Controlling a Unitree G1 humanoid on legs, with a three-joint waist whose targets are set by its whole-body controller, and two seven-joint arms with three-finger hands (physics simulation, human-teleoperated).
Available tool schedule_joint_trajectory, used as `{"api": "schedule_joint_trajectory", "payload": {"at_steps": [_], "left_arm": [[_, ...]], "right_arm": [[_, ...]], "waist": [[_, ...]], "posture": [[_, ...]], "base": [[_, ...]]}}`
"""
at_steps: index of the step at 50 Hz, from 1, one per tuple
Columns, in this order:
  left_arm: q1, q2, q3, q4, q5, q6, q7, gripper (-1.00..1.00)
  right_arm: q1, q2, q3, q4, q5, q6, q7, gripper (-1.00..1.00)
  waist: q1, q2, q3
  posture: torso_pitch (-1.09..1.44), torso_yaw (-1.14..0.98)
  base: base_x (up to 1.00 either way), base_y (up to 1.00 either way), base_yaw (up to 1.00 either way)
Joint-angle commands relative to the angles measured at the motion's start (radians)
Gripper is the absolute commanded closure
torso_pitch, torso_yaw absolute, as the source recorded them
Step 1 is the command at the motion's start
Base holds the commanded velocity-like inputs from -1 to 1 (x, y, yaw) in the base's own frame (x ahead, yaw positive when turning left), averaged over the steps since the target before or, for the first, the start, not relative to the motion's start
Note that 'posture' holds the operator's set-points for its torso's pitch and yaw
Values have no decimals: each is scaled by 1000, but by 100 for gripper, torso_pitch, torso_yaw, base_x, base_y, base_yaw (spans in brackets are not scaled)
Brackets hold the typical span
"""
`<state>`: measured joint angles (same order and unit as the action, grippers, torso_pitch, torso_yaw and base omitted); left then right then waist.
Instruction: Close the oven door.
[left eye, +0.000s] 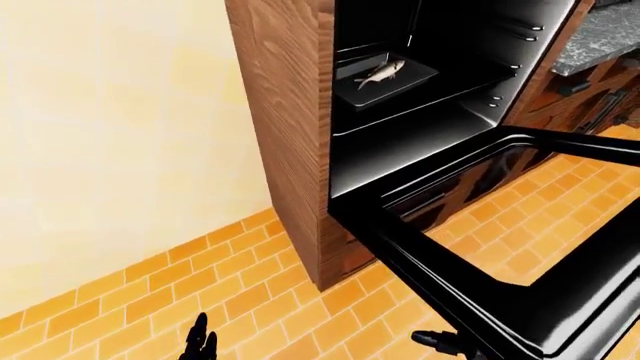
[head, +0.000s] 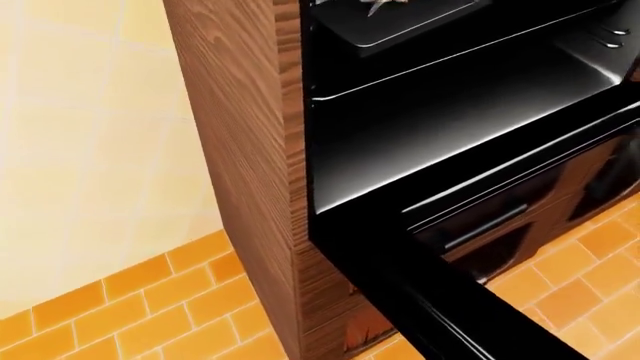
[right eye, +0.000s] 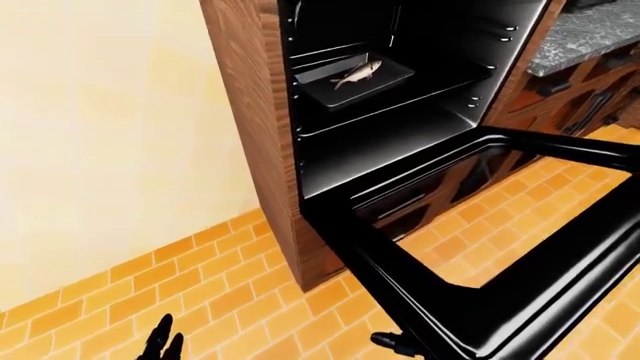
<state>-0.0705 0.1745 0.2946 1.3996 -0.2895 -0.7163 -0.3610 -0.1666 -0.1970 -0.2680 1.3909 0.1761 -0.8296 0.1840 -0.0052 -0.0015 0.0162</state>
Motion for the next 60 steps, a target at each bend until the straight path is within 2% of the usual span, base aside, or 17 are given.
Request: {"api": "schedule_joint_trajectory", "payload": {"at_steps": [1, 6, 8, 12, 17, 20, 21, 24, 31, 33, 34, 35, 36, 43, 46, 48, 60], "left_arm": [[-9, 13, 4, -19, -3, -25, -2, -100], [-9, 15, 5, -19, -4, -24, -3, -100], [-9, 15, 5, -19, -4, -24, -4, -100], [-9, 15, 5, -19, -4, -23, -4, -100], [-10, 16, 6, -19, -4, -22, -6, -100], [-10, 17, 7, -19, -4, -21, -6, -100], [-10, 17, 7, -19, -4, -21, -6, -100], [-10, 16, 7, -19, -4, -22, -6, -100], [-11, 14, 5, -20, -6, -23, -6, -100], [-11, 14, 5, -20, -7, -22, -6, -100], [-11, 14, 5, -20, -7, -23, -6, -100], [-11, 14, 4, -20, -7, -23, -6, -100], [-10, 14, 4, -20, -7, -23, -6, -100], [-9, 15, 4, -20, -7, -23, -5, -100], [-9, 15, 4, -20, -6, -23, -5, -100], [-9, 15, 4, -19, -6, -22, -5, -100], [-10, 17, 6, -19, -6, -21, -7, -100]], "right_arm": [[-10, -7, -4, -22, 8, -22, 7, -100], [-10, -7, -3, -22, 9, -21, 11, -100], [-9, -6, -1, -22, 9, -19, 17, -100], [-10, -3, -5, -22, 20, -16, 34, -100], [-10, -2, -5, -22, 27, -14, 40, -100], [-9, -2, -5, -22, 29, -13, 43, -100], [-10, -2, -5, -22, 31, -12, 46, -100], [-11, -2, -5, -23, 34, -11, 50, -100], [-12, -2, -4, -23, 39, -7, 56, -100], [-13, -2, -5, -24, 42, -6, 60, -100], [-12, -1, -4, -23, 42, -7, 61, -100], [-11, -1, -4, -23, 43, -7, 62, -100], [-10, 0, -4, -23, 43, -6, 63, -100], [-11, 0, -5, -23, 50, -1, 72, -100], [-11, 1, -6, -23, 53, 1, 77, -100], [-11, 1, -6, -23, 54, 2, 78, -100], [-10, 3, -6, -23, 63, 5, 90, -100]], "waist": [[-2, 0, -8], [-5, 54, 14], [-4, 34, 8], [-9, 37, 4], [-3, -7, 12], [-11, -82, -9], [-22, -50, -1], [-29, -39, 2], [-5, 39, 24], [1, 95, 9], [-1, 95, -3], [9, 70, 17], [4, 75, 23], [4, 19, 10], [4, -29, 5], [-3, -88, -10], [-3, 30, 15]], "posture": [[0, 0], [0, 0], [0, 0], [0, 0], [0, 0], [0, 0], [0, 0], [0, 0], [0, 0], [0, 0], [0, 0], [0, 0], [0, 0], [0, 0], [0, 0], [0, 0], [0, 0]], "base": [[0, 0, -22], [0, 0, -48], [0, 0, -53], [0, 0, -45], [0, 0, -45], [0, 0, -46], [0, 0, -45], [0, 0, -45], [0, 0, -46], [0, 0, -45], [0, 0, -46], [0, 0, -45], [0, 0, -45], [0, 0, -45], [0, 0, -42], [0, 0, -40], [0, 0, -35]]}}
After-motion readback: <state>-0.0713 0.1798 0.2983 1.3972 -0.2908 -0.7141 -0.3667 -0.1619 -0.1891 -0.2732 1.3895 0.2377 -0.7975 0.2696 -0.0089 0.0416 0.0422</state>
